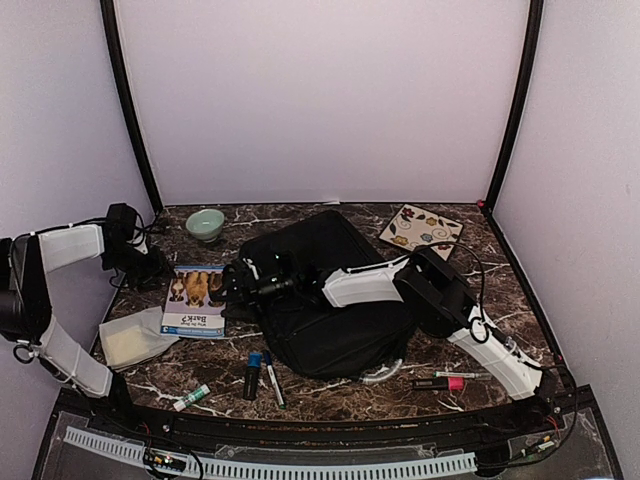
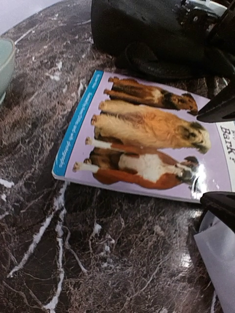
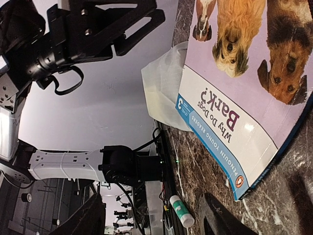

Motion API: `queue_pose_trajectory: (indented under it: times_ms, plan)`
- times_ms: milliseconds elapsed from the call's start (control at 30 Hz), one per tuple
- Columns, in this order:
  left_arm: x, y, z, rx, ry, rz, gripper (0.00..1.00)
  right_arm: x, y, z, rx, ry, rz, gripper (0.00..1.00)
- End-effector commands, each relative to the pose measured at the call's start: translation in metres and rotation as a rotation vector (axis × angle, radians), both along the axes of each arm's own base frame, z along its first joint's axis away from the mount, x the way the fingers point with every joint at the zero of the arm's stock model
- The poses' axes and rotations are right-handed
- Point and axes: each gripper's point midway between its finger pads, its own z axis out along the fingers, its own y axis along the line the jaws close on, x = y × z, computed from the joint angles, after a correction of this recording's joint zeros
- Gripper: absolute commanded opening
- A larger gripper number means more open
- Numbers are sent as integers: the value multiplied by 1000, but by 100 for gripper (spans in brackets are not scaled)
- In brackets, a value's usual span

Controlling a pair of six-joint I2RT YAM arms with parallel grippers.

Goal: Pack the student bag
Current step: Pick up the book at the center of the board.

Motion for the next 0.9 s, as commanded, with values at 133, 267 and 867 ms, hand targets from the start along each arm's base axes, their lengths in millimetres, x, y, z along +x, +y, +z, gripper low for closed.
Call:
queue_pose_trajectory:
  times_ms: [133, 267, 867]
  plan:
    - [4, 19, -30, -29, 41, 1, 57, 6, -17, -88, -164, 105, -28, 65]
    - [1, 18, -39, -86, 59, 2, 60, 11, -15, -91, -170, 77, -33, 65]
    - [2, -18, -58, -397, 44, -65, 36, 16, -25, -114, -200, 118, -54, 65]
